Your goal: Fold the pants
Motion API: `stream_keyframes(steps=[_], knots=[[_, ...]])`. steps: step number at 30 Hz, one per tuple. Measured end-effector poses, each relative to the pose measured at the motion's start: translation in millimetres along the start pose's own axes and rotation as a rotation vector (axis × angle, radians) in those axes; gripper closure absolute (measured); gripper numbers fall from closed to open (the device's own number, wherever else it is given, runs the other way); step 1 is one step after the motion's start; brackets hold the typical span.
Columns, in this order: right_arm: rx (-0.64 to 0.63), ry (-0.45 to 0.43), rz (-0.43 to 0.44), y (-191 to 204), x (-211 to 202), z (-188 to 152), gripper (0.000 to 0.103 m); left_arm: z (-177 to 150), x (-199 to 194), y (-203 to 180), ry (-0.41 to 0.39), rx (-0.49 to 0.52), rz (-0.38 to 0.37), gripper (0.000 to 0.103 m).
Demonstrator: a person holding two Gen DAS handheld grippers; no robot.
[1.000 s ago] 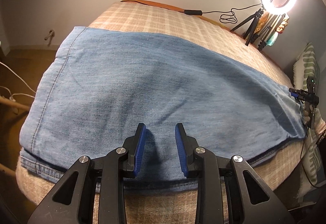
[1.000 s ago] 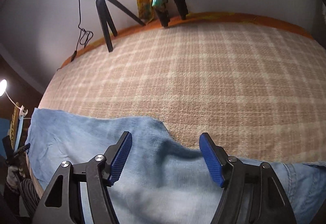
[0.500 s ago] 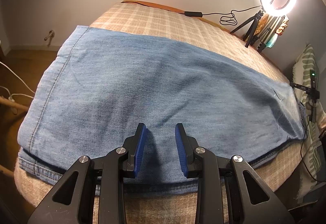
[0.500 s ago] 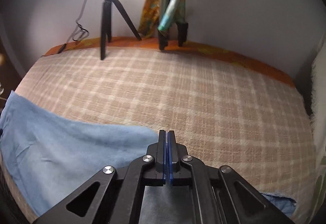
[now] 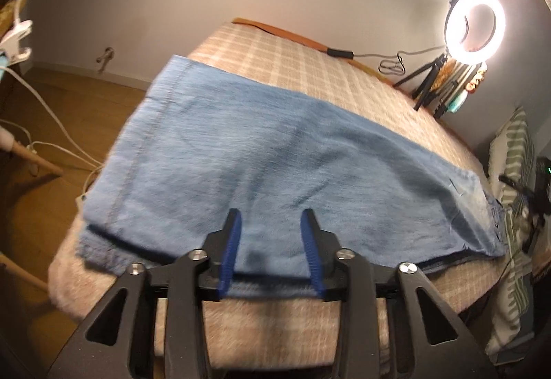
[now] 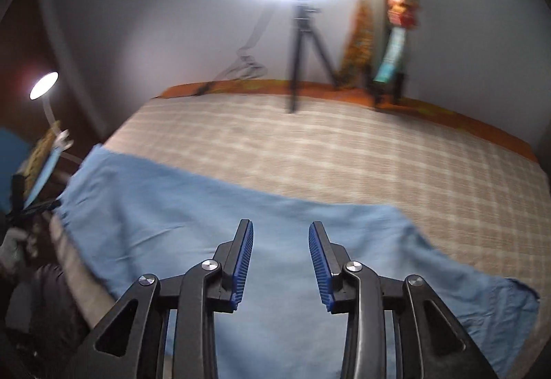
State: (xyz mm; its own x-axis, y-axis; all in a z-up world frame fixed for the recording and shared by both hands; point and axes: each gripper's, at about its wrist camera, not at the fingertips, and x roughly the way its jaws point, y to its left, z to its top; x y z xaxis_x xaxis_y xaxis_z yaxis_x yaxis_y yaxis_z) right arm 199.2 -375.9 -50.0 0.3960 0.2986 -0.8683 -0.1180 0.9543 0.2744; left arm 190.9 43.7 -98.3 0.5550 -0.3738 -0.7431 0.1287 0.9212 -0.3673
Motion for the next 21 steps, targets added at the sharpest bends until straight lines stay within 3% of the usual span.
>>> stream_keyframes(steps=[5,10,14,21], knots=[[-0.174,0.043,0.173,101,9,-33,0.065,-10,-29,24,-0.036,-0.077,-0.003,0.059],[-0.400,0.122,0.205,185,41,-65,0.065,-23,-47,53,-0.055,-0.205,-0.018,0.053],[-0.484,0.169,0.207,218,72,-73,0.065,-36,-45,83,-0.046,-0.364,-0.083,0.053],[-0.548,0.229,0.196,240,100,-79,0.065,-41,-24,103,-0.070,-0.518,-0.160,0.053]])
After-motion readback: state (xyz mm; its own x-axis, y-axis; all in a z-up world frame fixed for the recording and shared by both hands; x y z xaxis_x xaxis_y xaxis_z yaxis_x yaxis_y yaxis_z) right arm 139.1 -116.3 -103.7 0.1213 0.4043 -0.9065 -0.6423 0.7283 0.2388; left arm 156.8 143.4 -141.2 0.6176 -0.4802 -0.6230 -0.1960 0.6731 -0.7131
